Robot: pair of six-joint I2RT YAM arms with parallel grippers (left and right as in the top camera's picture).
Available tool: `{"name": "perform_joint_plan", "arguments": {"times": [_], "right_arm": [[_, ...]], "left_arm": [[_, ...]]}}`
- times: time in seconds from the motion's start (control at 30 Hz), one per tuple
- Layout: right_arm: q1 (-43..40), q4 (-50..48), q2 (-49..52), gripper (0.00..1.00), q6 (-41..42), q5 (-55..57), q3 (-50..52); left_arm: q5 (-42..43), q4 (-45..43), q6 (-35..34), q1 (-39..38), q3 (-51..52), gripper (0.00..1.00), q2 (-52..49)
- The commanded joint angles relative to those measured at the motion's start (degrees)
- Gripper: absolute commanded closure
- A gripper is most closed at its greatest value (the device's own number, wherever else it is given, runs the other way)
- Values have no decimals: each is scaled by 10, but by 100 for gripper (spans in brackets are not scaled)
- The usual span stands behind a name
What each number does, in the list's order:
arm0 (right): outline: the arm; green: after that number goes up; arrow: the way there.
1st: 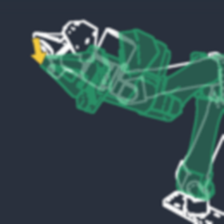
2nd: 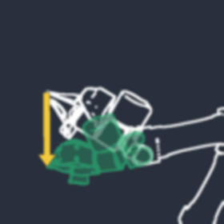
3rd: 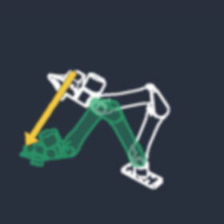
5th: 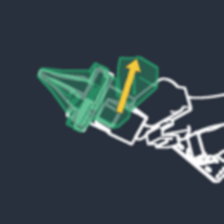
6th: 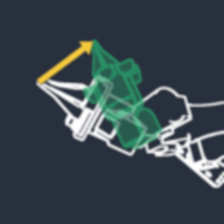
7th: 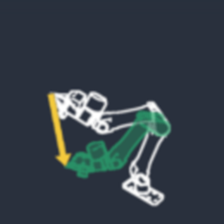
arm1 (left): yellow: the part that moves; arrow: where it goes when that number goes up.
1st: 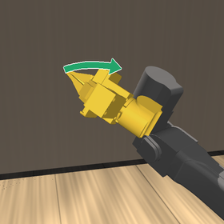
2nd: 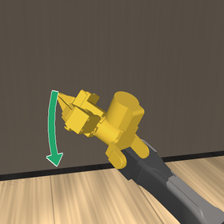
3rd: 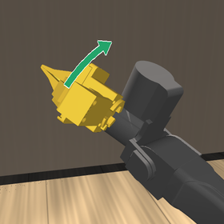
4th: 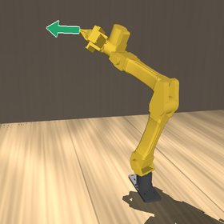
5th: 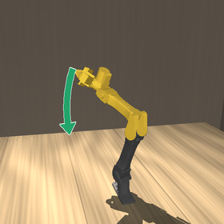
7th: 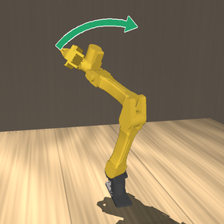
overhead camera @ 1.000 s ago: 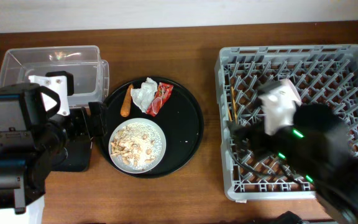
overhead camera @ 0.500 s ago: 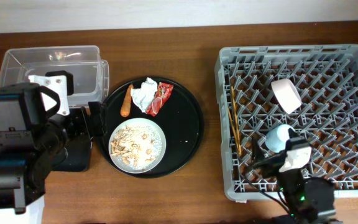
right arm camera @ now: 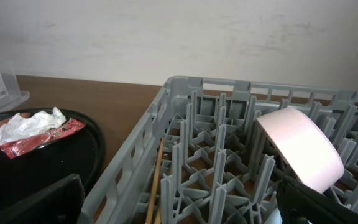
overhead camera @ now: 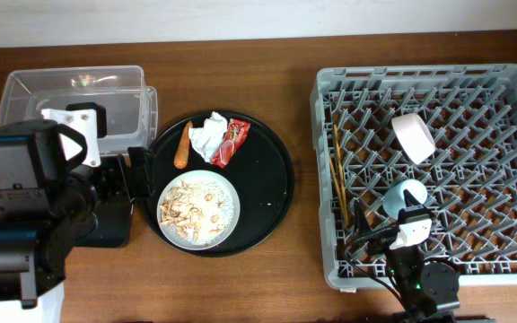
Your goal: Sort waste into correct bins and load items into the dishwasher rack
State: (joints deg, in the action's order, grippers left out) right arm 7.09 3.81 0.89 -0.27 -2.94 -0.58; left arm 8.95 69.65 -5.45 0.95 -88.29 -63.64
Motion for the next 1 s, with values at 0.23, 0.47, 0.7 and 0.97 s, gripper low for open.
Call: {"name": "perform_joint_plan", "arguments": {"times": [0.23, 0.47, 0.7, 0.97], "right_arm": [[-4, 3, -5, 2, -4, -3, 3], [-4, 3, -5, 1, -4, -3, 3], [-4, 3, -5, 2, -4, -3, 3], [-4, 3, -5, 2, -4, -3, 3]], "left_arm": [[-2, -1, -3, 1, -4, 1, 2], [-9, -3, -3, 0, -3, 1, 15], [-9, -371, 102, -30, 207, 1, 182], [-20, -654, 103, -29, 603, 1, 474]]}}
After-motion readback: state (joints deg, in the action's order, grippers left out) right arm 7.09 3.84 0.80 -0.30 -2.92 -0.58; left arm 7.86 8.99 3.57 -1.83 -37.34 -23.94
